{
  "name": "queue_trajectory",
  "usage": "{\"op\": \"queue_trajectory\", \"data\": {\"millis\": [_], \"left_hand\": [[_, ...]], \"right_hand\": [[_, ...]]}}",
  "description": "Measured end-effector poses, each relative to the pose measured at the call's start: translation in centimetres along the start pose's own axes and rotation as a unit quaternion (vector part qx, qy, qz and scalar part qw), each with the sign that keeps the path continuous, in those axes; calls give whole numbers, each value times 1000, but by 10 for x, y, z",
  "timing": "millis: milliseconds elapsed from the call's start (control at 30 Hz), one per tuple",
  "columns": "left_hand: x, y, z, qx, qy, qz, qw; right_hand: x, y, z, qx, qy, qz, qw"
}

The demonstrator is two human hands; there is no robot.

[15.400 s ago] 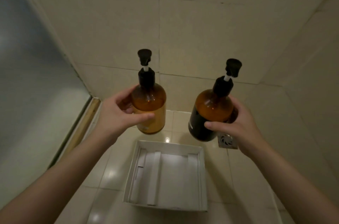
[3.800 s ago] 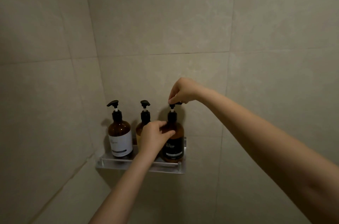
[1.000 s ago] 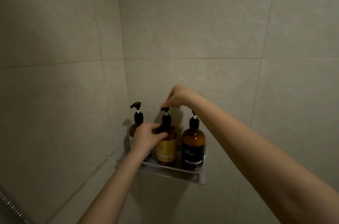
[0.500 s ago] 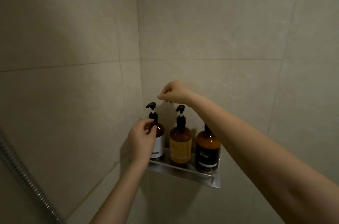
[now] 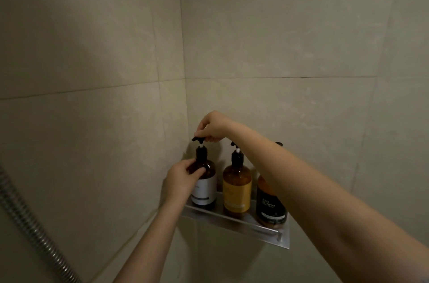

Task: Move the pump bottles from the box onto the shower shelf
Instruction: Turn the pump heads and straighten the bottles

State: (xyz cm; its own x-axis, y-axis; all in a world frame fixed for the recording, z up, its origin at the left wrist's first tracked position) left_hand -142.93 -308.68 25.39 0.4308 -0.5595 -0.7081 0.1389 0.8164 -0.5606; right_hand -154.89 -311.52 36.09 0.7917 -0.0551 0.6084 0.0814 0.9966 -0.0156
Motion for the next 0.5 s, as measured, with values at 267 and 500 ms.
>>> {"op": "queue_trajectory", "data": {"millis": [267, 500], "left_hand": [[5, -3, -2, 0, 13, -12, 1000], [6, -5, -3, 9, 0, -23, 1000]], "right_hand": [[-1, -6, -6, 55, -24, 29, 998], [5, 4, -6, 55, 53, 49, 996]]}}
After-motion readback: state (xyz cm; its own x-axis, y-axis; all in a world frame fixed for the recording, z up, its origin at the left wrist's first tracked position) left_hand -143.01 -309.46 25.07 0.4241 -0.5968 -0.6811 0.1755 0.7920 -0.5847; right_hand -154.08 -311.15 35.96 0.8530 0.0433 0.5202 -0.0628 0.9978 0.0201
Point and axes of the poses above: each hand's wrist, its own y-axis away from the middle knuckle, its own z-axis out of the back of the hand, x = y × z, the point moved 10 cm from there along -y, towards the middle knuckle, and after that the axes turned 12 degrees about -z, right-handed, at the moved point
